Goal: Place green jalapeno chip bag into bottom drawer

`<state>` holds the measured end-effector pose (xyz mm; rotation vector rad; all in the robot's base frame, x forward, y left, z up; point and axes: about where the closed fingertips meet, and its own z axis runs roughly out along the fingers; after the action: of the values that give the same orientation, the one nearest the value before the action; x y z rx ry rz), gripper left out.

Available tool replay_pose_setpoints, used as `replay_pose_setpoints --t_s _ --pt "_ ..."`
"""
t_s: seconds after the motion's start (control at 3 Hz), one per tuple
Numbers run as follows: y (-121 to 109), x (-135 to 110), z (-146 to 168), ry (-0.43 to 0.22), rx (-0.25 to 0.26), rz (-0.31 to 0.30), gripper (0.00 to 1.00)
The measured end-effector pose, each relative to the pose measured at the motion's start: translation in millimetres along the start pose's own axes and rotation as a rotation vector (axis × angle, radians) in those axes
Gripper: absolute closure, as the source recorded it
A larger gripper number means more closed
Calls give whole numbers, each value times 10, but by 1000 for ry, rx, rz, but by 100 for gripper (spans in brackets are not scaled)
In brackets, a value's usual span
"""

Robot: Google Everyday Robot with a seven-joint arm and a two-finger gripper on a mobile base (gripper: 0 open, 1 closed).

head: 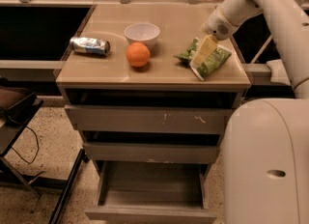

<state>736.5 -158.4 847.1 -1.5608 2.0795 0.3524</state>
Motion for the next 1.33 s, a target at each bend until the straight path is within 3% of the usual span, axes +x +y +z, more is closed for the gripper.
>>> replay_pose_setpoints --t_s 0.67,1.33 --pt "41 388 349 71 -31 20 0" --pt "50 399 376 73 -36 21 42"
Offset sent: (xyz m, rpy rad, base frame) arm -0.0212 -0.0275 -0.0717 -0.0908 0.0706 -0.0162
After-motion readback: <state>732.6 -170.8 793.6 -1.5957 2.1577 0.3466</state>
